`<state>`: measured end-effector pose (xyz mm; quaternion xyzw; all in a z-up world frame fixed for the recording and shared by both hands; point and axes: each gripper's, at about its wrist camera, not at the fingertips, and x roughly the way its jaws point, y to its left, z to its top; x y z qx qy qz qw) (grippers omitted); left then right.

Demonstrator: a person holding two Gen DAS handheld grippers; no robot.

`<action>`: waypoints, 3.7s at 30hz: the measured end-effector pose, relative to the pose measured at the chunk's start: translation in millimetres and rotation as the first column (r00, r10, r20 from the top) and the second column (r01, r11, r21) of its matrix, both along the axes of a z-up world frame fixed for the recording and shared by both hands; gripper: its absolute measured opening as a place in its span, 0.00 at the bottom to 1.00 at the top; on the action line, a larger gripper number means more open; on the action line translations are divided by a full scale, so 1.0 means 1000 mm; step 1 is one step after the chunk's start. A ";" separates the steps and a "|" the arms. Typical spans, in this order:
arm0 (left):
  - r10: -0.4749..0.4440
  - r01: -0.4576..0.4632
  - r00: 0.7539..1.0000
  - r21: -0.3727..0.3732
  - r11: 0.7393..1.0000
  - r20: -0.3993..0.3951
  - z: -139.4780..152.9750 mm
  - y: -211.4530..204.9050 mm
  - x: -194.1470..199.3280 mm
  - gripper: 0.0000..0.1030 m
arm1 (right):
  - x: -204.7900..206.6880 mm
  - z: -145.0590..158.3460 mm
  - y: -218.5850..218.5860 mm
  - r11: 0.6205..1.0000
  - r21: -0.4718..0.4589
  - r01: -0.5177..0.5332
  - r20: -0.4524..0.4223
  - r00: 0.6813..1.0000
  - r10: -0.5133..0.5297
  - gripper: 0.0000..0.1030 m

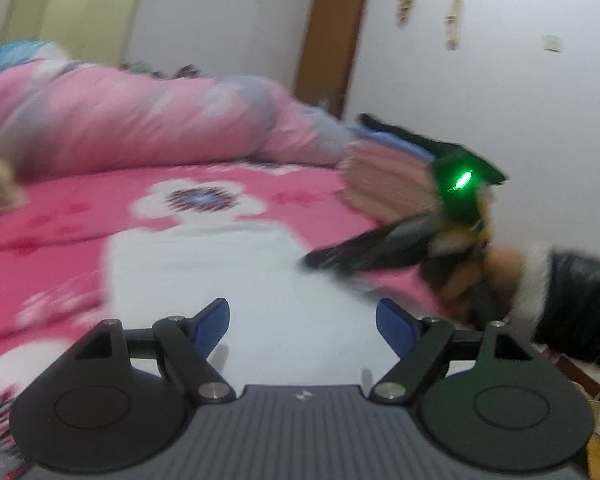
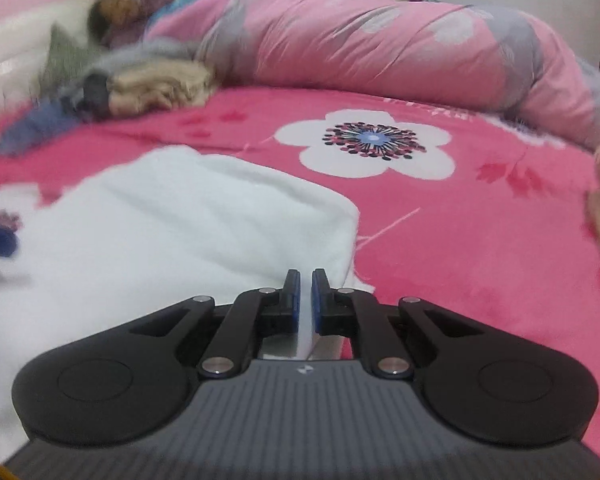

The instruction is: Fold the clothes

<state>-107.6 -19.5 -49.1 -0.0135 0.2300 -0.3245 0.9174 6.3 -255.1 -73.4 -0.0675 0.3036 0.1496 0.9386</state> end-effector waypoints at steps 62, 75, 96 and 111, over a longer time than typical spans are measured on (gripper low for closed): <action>0.081 -0.081 0.996 -0.004 0.997 -0.044 -0.040 0.094 -0.045 0.86 | -0.076 0.025 0.125 0.977 0.071 -0.202 -0.042 0.978 0.206 0.12; 0.238 -0.238 0.970 -0.001 0.971 -0.042 -0.001 0.110 -0.042 0.88 | -0.173 0.015 0.143 0.966 -0.061 -0.252 0.256 0.931 0.259 0.22; 0.124 -0.104 0.986 0.176 0.979 -0.108 -0.026 0.029 -0.023 0.88 | -0.209 -0.039 -0.023 0.855 0.429 0.292 0.145 0.911 -0.385 0.26; 0.180 -0.162 0.978 0.160 0.974 -0.105 -0.025 0.034 -0.012 0.93 | -0.203 -0.021 -0.031 0.834 0.343 0.432 0.104 0.865 -0.491 0.52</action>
